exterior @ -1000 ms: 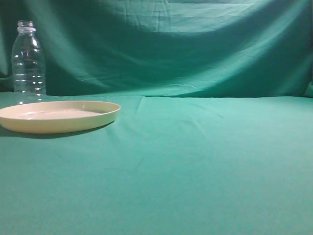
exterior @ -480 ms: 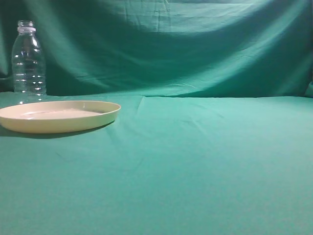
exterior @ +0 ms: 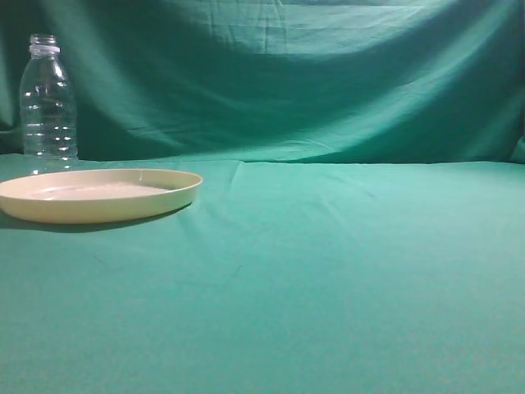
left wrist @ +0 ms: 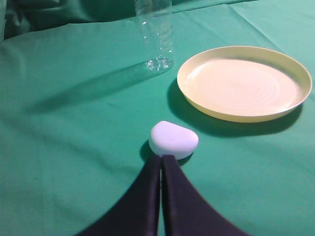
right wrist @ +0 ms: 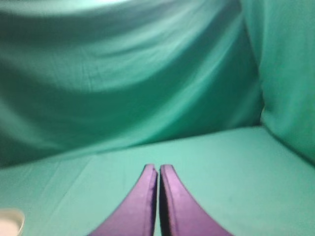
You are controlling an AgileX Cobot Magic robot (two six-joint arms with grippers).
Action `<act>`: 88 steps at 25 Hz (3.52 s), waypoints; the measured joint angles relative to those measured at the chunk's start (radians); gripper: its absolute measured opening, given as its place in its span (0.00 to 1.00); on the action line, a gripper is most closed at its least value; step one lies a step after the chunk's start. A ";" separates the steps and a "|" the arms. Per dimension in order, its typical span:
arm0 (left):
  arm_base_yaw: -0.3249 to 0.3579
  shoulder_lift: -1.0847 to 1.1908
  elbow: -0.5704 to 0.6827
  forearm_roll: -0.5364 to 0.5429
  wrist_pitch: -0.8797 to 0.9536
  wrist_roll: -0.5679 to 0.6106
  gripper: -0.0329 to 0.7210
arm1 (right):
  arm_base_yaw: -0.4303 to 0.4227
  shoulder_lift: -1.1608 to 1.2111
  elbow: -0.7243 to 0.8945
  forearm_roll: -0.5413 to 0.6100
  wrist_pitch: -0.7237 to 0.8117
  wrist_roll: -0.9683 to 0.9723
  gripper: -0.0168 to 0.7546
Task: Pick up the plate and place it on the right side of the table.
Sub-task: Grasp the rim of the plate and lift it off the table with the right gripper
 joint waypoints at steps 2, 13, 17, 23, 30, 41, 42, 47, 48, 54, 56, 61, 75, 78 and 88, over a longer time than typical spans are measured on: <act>0.000 0.000 0.000 0.000 0.000 0.000 0.04 | 0.000 0.072 -0.074 0.000 0.115 0.002 0.02; 0.000 0.000 0.000 0.000 0.000 0.000 0.04 | 0.000 0.628 -0.424 0.072 0.463 -0.093 0.02; 0.000 0.000 0.000 0.000 0.000 0.000 0.04 | 0.000 0.742 -0.511 0.229 0.487 -0.191 0.02; 0.000 0.000 0.000 0.000 0.000 0.000 0.04 | 0.051 0.952 -0.629 0.453 0.563 -0.551 0.02; 0.000 0.000 0.000 0.000 0.000 0.000 0.04 | 0.280 1.254 -0.843 0.357 0.578 -0.503 0.02; 0.000 0.000 0.000 0.000 0.000 0.000 0.04 | 0.552 1.757 -1.323 -0.053 0.733 -0.049 0.02; 0.000 0.000 0.000 0.000 0.000 0.000 0.04 | 0.560 1.794 -1.367 -0.057 0.744 -0.048 0.02; 0.000 0.000 0.000 0.000 0.000 0.000 0.04 | 0.581 1.981 -1.552 -0.043 0.755 -0.062 0.08; 0.000 0.000 0.000 0.000 0.000 0.000 0.04 | 0.581 2.014 -1.586 -0.043 0.755 -0.064 0.15; 0.000 0.000 0.000 0.000 0.000 0.000 0.04 | 0.581 2.147 -1.736 -0.042 0.729 -0.068 0.62; 0.000 0.000 0.000 0.000 0.000 0.000 0.04 | 0.581 2.185 -1.768 -0.046 0.716 -0.068 0.70; 0.000 0.000 0.000 0.000 0.000 0.000 0.04 | 0.581 2.255 -1.803 -0.053 0.682 -0.059 0.73; 0.000 0.000 0.000 0.000 0.000 0.000 0.04 | 0.581 2.316 -1.812 -0.131 0.634 -0.046 0.25; 0.000 0.000 0.000 0.000 0.000 0.000 0.04 | 0.581 2.316 -1.817 -0.131 0.629 -0.035 0.10; 0.000 0.000 0.000 0.000 0.000 0.000 0.04 | 0.574 2.242 -1.939 -0.319 0.879 0.041 0.02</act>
